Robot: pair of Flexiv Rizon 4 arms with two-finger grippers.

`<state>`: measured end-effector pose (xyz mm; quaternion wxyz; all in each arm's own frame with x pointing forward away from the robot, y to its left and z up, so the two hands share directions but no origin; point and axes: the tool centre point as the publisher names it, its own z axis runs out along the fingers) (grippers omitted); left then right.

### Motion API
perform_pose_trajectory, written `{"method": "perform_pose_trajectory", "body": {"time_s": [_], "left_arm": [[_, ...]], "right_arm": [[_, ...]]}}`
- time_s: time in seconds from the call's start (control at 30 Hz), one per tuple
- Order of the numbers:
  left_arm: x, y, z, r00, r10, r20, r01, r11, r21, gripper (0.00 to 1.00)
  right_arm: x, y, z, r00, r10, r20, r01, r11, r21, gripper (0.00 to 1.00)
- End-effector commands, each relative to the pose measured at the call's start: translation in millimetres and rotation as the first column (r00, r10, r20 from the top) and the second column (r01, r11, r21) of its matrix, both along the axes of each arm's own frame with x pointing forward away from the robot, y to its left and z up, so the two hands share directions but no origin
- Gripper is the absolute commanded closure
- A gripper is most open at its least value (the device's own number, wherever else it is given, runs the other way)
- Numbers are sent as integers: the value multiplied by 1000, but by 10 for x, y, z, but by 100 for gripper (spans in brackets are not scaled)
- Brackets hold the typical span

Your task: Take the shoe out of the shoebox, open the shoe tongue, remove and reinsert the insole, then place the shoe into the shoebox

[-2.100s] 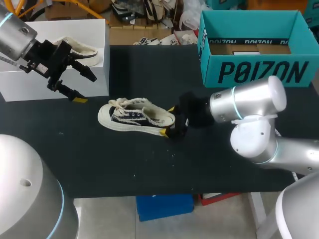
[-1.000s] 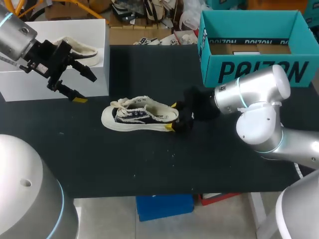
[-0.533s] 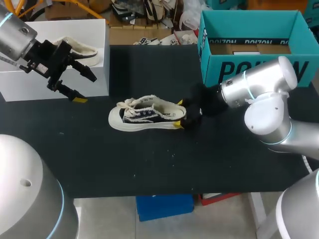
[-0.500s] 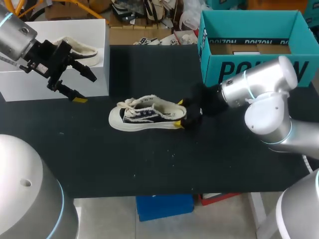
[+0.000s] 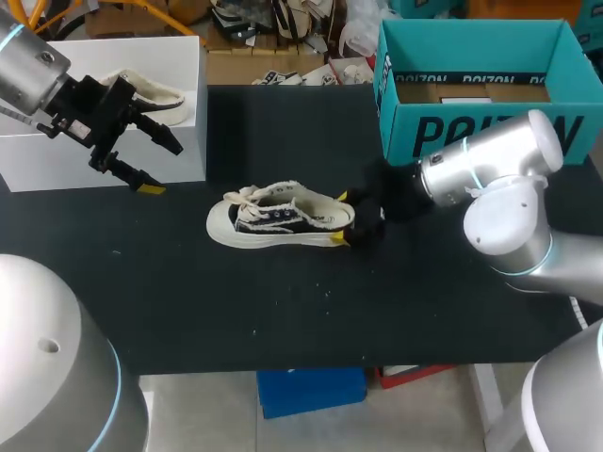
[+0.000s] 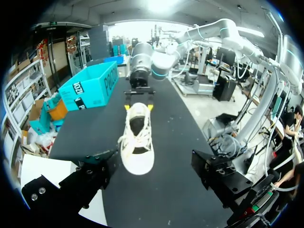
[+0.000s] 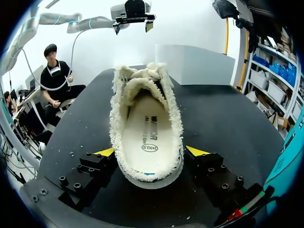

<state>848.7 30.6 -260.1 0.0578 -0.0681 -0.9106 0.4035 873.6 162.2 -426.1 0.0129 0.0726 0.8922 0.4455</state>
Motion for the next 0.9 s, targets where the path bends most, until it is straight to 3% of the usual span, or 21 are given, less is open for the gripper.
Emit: {"method": "perform_pose_trajectory", "body": {"time_s": [0.03, 0.53, 0.63, 0.73, 0.9], "left_arm": [[0, -5, -16, 1000, 1, 5, -1, 1000, 0, 0], [0, -5, -16, 1000, 1, 5, -1, 1000, 0, 0], [4, -78, -5, 990, 132, -50, -128, 989, 76, 0], [16, -155, -7, 937, 330, -115, -312, 938, 149, 0], [-19, -394, 29, 877, 457, -146, -430, 883, 187, 0]], "right_arm": [[11, 2, -14, 1000, 2, -1, -2, 1000, 5, 100], [13, -1, -20, 1000, 11, -4, -11, 1000, 5, 100], [13, -1, -20, 1000, 11, -4, -11, 1000, 5, 100], [13, -1, -20, 1000, 11, -4, -11, 1000, 5, 100], [13, -1, -20, 1000, 11, -4, -11, 1000, 5, 100]]}}
